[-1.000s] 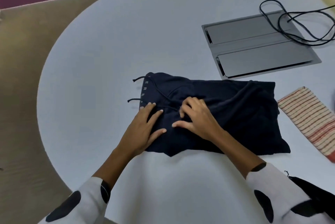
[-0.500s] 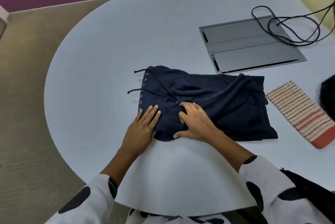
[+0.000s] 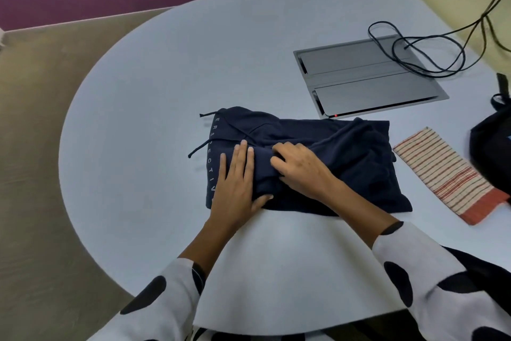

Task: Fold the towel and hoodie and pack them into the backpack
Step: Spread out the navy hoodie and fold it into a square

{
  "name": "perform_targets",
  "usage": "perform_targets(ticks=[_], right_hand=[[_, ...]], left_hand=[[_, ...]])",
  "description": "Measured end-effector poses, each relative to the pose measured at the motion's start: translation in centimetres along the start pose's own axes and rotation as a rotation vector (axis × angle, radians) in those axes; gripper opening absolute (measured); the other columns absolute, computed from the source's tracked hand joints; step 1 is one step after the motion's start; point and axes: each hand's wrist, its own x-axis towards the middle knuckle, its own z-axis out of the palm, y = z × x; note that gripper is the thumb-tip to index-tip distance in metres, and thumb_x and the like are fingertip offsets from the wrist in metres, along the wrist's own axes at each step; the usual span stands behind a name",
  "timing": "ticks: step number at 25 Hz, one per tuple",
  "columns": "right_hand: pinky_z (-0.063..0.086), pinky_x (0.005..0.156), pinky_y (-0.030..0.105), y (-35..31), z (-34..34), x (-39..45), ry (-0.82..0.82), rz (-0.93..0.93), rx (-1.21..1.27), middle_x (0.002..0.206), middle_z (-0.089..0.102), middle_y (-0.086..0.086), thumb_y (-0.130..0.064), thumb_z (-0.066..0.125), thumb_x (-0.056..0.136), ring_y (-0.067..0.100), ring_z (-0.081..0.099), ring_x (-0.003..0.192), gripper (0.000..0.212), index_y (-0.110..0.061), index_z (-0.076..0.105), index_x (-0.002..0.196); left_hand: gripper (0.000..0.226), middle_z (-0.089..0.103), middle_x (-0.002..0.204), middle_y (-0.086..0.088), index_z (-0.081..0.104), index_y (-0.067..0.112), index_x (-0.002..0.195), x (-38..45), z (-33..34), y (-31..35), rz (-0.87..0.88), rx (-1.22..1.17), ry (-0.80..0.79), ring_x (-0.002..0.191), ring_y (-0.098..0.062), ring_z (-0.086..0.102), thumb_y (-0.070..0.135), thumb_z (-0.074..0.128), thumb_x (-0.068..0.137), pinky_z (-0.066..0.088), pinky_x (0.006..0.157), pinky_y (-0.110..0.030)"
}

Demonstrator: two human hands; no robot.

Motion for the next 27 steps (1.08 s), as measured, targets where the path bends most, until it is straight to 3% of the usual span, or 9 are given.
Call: perform_targets(ticks=[3,4,6,9,12,15,19,24,27], right_hand=[[0.046,0.097,0.039,-1.0,1.1,-1.5,-0.189,0.199,0.4,0.143,0.043,0.012,-0.028,0.064,0.075,0.026,0.047,0.126,0.045,-0.012,0.051,0.116],[0.031,0.112,0.037,-1.2,1.2,-1.7,-0.302,0.257,0.493,0.156,0.025,0.007,-0.045,0.062,0.078,0.021,0.029,0.141,0.073,-0.015,0.037,0.139],[0.003,0.118,0.035,-1.6,2.0,-1.4,-0.513,0.27,0.475,0.162,-0.003,0.001,-0.07,0.056,0.073,0.014,0.0,0.148,0.111,-0.017,-0.001,0.153],[0.01,0.12,0.035,-2.2,2.5,-0.4,-0.557,0.252,0.397,0.16,0.014,0.009,-0.037,0.065,0.086,0.018,0.015,0.147,0.091,-0.007,0.01,0.152],[0.046,0.103,0.038,-1.8,3.1,-0.2,-0.183,0.188,0.207,0.139,0.051,0.019,0.008,0.066,0.078,0.028,0.052,0.127,0.063,0.001,0.046,0.137],[0.04,0.108,0.04,-1.0,4.5,-1.3,-0.031,0.019,-0.029,0.146,0.044,0.017,-0.002,0.043,0.094,0.031,0.041,0.135,0.047,-0.001,0.041,0.14],[0.026,0.116,0.043,-1.2,5.7,-4.7,-0.363,0.114,0.044,0.158,0.017,0.015,-0.005,0.059,0.084,0.028,0.018,0.146,0.079,-0.007,0.017,0.151],[-0.005,0.12,0.035,-0.1,3.3,-4.1,-0.605,0.156,0.388,0.159,-0.015,0.001,-0.044,0.047,0.087,0.011,-0.017,0.146,0.088,-0.013,-0.002,0.153],[0.001,0.121,0.036,0.9,2.0,-2.5,-0.788,0.149,0.428,0.16,-0.004,0.0,-0.071,0.04,0.083,0.012,-0.005,0.147,0.091,-0.015,0.018,0.152]], left_hand=[[0.085,0.033,0.148,-0.025,0.036,-0.006,0.14,0.9,1.1,0.4,-0.078,0.102,-0.113,0.138,-0.036,0.033,0.031,0.073,0.073,0.026,0.112,-0.052],[0.085,0.03,0.149,-0.025,0.033,-0.007,0.141,0.9,1.3,0.4,-0.067,0.102,-0.126,0.139,-0.037,0.03,0.032,0.071,0.076,0.023,0.114,-0.051],[0.09,0.007,0.156,-0.024,0.007,-0.006,0.146,0.7,1.2,0.5,-0.043,0.074,-0.161,0.145,-0.037,0.006,0.04,0.058,0.087,0.003,0.118,-0.046],[0.063,-0.011,0.156,-0.021,-0.018,-0.001,0.141,0.6,0.7,0.8,0.009,0.033,-0.164,0.146,-0.033,-0.008,0.022,0.02,0.097,-0.009,0.117,-0.039],[0.067,0.018,0.153,-0.026,0.008,-0.006,0.145,0.0,1.1,0.4,0.055,-0.048,-0.022,0.142,-0.037,0.022,0.007,0.007,0.079,0.018,0.116,-0.043],[0.061,0.024,0.151,-0.026,0.02,-0.008,0.144,-0.6,2.5,0.2,0.082,-0.023,0.03,0.14,-0.036,0.027,0.01,0.02,0.086,0.027,0.112,-0.049],[0.091,0.018,0.155,-0.021,0.022,-0.001,0.146,-1.8,4.4,0.8,0.094,0.092,-0.166,0.144,-0.033,0.018,0.067,0.035,0.087,0.017,0.113,-0.054],[0.077,0.026,0.153,-0.019,0.041,0.006,0.141,-0.1,3.1,1.2,0.151,0.011,-0.03,0.145,-0.029,0.014,0.064,0.03,0.092,0.015,0.115,-0.053],[0.08,0.021,0.153,-0.026,0.041,0.01,0.141,1.0,3.0,-1.4,0.048,0.038,-0.015,0.144,-0.037,0.013,0.069,0.034,0.087,0.009,0.116,-0.055]])
